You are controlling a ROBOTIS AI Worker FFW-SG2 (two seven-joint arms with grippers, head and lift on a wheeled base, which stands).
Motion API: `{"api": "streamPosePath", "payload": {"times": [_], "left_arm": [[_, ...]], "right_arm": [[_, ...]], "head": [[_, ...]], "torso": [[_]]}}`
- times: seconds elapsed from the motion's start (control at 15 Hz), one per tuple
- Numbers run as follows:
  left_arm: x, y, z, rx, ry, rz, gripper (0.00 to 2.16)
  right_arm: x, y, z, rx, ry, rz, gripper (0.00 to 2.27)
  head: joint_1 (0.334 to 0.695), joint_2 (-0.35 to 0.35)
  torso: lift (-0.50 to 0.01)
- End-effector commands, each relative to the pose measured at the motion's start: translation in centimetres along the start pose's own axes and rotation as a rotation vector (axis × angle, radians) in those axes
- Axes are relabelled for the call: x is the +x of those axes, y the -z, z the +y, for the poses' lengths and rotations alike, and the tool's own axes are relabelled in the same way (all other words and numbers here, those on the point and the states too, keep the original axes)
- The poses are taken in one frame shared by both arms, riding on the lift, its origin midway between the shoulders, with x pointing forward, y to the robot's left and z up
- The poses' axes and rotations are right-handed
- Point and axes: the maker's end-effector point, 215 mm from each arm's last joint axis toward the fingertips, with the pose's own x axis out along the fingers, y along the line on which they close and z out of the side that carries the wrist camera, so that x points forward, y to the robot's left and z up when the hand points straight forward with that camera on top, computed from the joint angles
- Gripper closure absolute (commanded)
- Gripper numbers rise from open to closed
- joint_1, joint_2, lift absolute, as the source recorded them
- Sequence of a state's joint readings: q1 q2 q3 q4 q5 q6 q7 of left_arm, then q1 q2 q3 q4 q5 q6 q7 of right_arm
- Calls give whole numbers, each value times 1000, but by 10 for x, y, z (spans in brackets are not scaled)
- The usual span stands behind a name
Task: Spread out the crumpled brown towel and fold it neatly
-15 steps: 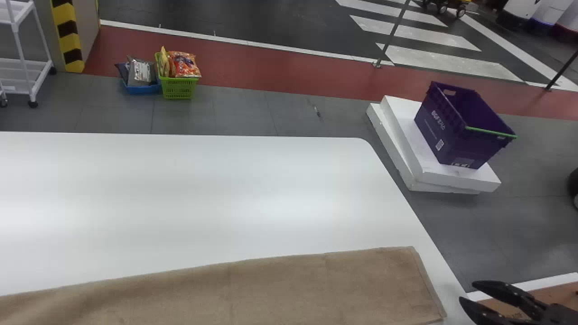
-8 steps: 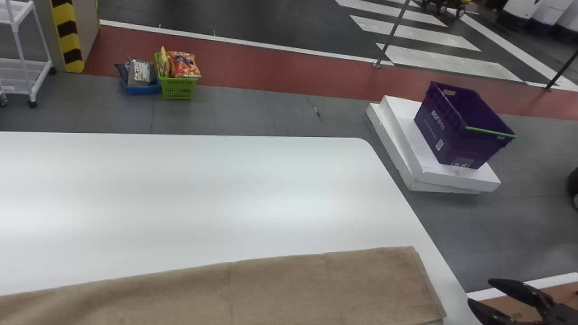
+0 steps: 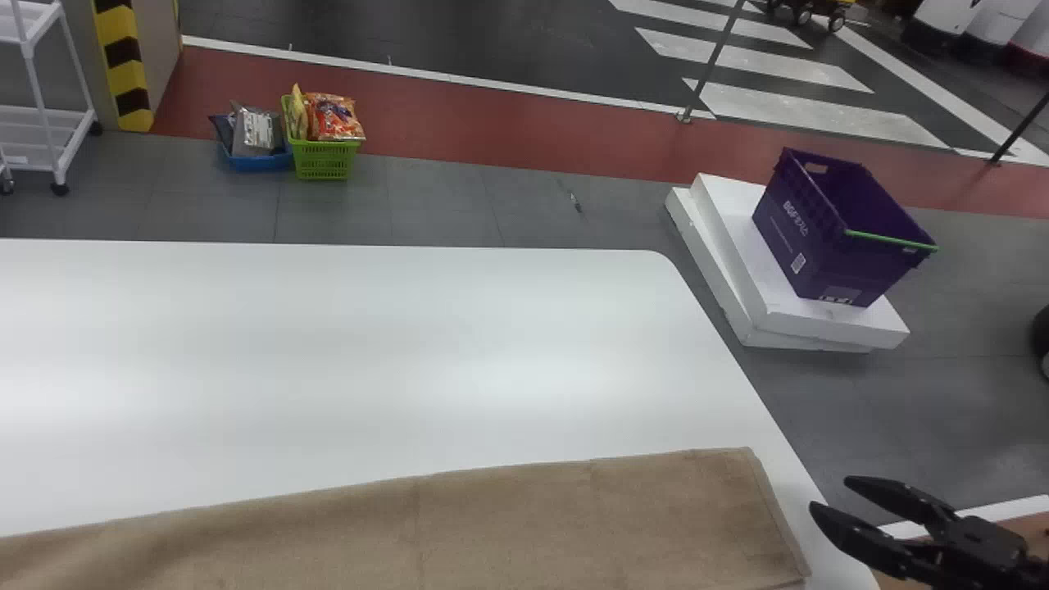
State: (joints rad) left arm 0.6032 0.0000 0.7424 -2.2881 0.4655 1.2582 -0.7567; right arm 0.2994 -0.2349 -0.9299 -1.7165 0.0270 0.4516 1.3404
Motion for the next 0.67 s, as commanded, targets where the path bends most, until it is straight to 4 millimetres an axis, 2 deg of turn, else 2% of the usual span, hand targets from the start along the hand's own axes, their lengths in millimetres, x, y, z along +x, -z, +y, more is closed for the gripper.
{"api": "streamPosePath", "payload": {"times": [0.0,0.27,0.33,0.53,0.6], "left_arm": [[0,2,-3,-1,0,8,559],[4,6,-5,1,1,20,603],[4,7,-6,1,2,22,610],[6,14,-10,2,10,37,707],[7,14,-11,1,13,38,707]], "right_arm": [[9,-4,13,-16,-25,-26,289],[14,-16,30,-20,-58,-57,323],[16,-19,41,-18,-72,-73,323],[36,-18,91,-7,-151,-91,323],[46,-19,115,13,-196,-98,407]], "head": [[695,-350],[695,-350],[695,-345],[695,-305],[695,-286]], "torso": [[-126],[-126],[-126],[-126],[-126]]}}
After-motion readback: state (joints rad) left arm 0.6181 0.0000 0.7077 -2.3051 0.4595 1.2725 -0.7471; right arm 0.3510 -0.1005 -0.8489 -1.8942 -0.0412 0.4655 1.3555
